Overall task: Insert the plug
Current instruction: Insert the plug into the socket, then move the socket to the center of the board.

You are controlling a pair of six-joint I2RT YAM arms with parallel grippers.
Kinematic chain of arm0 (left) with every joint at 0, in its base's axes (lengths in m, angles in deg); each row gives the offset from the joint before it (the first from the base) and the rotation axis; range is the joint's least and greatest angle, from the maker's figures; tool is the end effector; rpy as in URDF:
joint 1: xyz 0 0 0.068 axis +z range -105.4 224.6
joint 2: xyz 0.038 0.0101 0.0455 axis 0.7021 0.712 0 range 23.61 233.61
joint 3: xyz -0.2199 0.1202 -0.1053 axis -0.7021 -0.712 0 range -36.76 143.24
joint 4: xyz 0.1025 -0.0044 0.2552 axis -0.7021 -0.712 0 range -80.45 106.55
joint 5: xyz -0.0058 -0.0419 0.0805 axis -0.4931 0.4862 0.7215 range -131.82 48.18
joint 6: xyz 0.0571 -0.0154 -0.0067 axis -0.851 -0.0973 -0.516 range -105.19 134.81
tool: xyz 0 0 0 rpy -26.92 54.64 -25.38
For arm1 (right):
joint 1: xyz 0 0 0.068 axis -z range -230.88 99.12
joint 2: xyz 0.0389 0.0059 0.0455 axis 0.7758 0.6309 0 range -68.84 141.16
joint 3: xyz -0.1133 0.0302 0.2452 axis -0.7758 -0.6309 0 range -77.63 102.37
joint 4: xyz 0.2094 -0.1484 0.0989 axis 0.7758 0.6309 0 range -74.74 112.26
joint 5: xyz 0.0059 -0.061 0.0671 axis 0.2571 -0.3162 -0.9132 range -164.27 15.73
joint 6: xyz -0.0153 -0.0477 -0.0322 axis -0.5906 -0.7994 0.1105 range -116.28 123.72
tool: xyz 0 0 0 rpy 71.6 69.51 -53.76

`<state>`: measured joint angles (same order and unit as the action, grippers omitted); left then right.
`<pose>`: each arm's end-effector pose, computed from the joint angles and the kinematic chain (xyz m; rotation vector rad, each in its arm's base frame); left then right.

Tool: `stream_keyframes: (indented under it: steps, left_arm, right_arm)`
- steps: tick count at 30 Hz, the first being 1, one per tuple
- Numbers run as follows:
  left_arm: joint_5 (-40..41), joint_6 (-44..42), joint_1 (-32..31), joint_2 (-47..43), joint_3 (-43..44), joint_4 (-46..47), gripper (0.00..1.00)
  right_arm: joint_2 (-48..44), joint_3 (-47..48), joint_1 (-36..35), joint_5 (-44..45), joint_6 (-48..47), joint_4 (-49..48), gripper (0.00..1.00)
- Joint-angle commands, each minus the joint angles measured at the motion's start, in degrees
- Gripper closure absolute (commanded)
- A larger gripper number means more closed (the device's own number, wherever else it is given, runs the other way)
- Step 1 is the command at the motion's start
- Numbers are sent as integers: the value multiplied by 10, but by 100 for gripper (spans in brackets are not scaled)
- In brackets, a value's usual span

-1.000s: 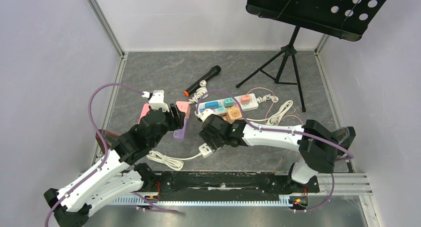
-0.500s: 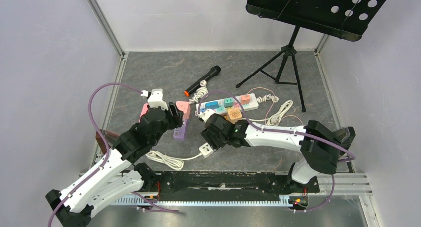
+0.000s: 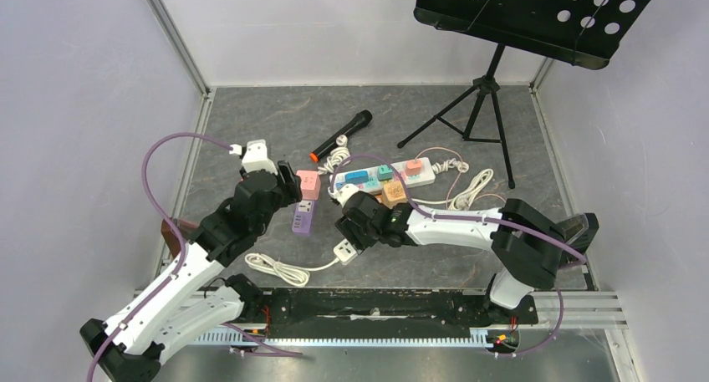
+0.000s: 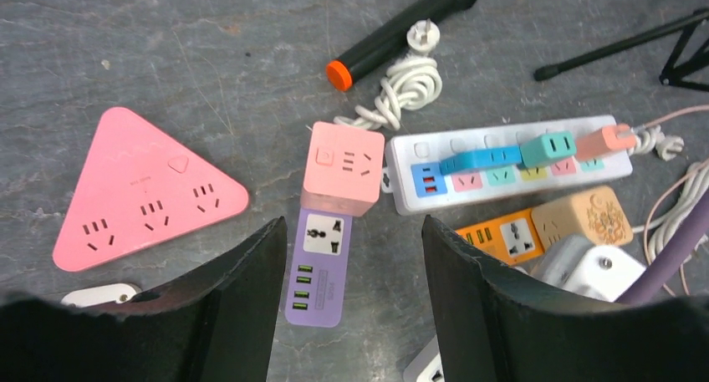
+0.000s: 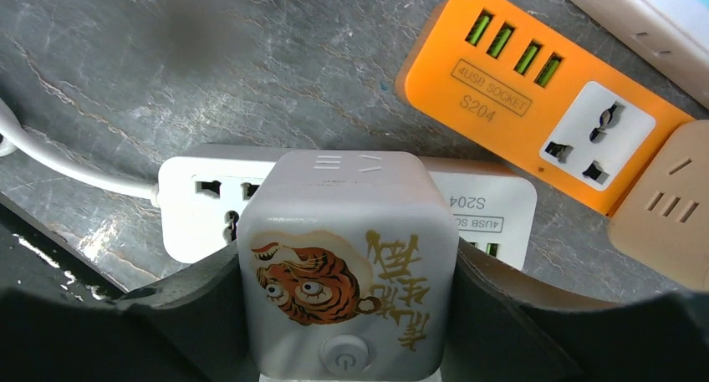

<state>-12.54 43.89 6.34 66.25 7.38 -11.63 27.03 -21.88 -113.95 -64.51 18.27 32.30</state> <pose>0.1581 -0.0974 0.3083 -0.1576 1.9749 -0.2434 0.1639 0.3062 0.1554 -0.9990 2.3741 0.3043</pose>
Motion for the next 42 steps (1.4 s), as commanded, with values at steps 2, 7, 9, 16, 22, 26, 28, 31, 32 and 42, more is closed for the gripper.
stream_keyframes:
  steps: [2, 7, 9, 16, 22, 26, 28, 31, 32, 42]
  left_arm:
    - [35, 18, 22, 21, 53, 1, 32]
    - [33, 21, 41, 30, 75, -11, 27]
    - [35, 21, 49, 37, 88, -20, 22]
    - [14, 29, 100, 73, 118, -39, 17]
    - [-67, 44, 198, 142, 111, -11, 16]
    - [-135, 64, 261, 214, 99, 20, 16]
    - [-149, 83, 291, 246, 92, 31, 16]
    - [-165, 122, 342, 285, 84, 45, 16]
    - [-170, 137, 360, 297, 85, 48, 16]
    - [-131, 35, 420, 433, 170, 40, 15]
  right_arm:
    - [69, -54, 0, -36, 21, 119, 100]
    - [19, 36, 4, 8, 24, 132, 54]
    - [9, 75, 9, 17, 17, 141, 31]
    - [-62, 125, 16, 15, -9, 126, 7]
    - [-138, 113, 25, 12, -18, 98, 5]
    - [-198, 73, 38, 21, -31, 72, 5]
    - [-224, 48, 50, 22, -41, 57, 5]
    - [-255, 13, 65, 20, -51, 41, 5]
    - [-261, 4, 71, 20, -54, 39, 5]
    - [-262, -39, 101, -14, -101, -6, 4]
